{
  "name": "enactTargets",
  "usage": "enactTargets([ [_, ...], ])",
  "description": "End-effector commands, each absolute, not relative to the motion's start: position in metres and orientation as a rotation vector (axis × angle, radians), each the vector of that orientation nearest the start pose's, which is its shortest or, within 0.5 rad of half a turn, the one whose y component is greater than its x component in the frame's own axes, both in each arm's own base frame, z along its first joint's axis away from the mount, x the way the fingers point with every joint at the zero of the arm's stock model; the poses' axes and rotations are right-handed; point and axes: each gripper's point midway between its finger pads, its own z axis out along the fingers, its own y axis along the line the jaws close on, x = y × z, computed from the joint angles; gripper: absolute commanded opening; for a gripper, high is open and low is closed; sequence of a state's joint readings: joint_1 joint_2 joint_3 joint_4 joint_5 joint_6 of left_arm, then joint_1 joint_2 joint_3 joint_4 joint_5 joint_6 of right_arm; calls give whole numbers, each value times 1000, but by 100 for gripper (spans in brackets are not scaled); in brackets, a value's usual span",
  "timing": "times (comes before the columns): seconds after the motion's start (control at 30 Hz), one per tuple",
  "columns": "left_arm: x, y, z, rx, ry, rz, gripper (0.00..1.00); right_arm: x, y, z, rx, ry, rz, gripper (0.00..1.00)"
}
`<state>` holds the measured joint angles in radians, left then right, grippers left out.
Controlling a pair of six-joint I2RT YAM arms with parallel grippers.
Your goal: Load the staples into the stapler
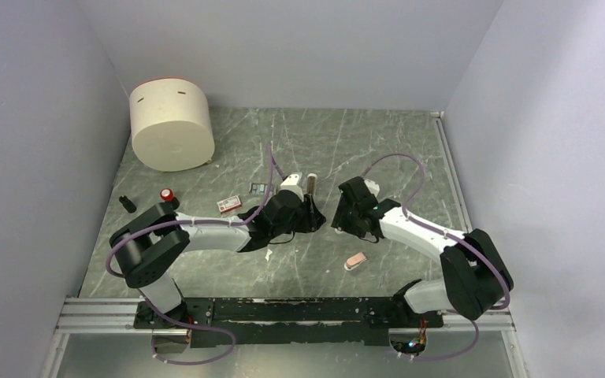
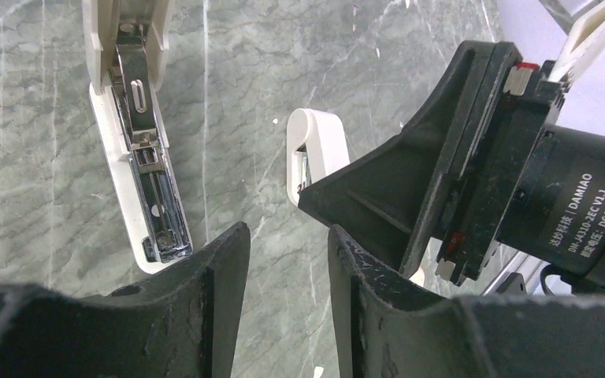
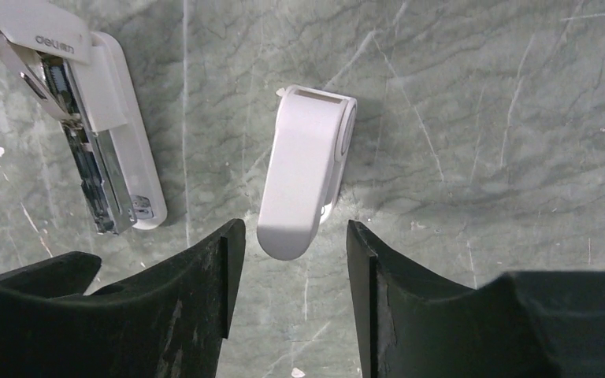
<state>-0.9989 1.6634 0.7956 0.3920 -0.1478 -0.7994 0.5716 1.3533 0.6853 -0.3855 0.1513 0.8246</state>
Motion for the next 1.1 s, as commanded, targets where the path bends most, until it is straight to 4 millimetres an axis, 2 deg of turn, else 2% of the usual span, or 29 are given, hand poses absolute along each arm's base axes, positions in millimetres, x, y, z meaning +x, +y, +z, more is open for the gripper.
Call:
enactTargets([
  [0.0,249,-404,104,155,2126,-992,46,258,160,42,378,2552,259,52],
  [0.23,243,-411,104,206,2120,-1036,42,266,157,51,358,2543,218,24],
  [0.37,241,-417,103,226,2122,-1065,43,268,155,58,357,2554,253,17],
  [0.57,240,-428,97,247,2138,-1097,43,266,154,67,357,2591,373,14],
  [0.73,238,-443,91,264,2156,-1156,39,260,154,73,386,2614,518,14],
  [1.07,237,-453,76,250,2194,-1183,37,257,151,86,412,2598,687,14],
])
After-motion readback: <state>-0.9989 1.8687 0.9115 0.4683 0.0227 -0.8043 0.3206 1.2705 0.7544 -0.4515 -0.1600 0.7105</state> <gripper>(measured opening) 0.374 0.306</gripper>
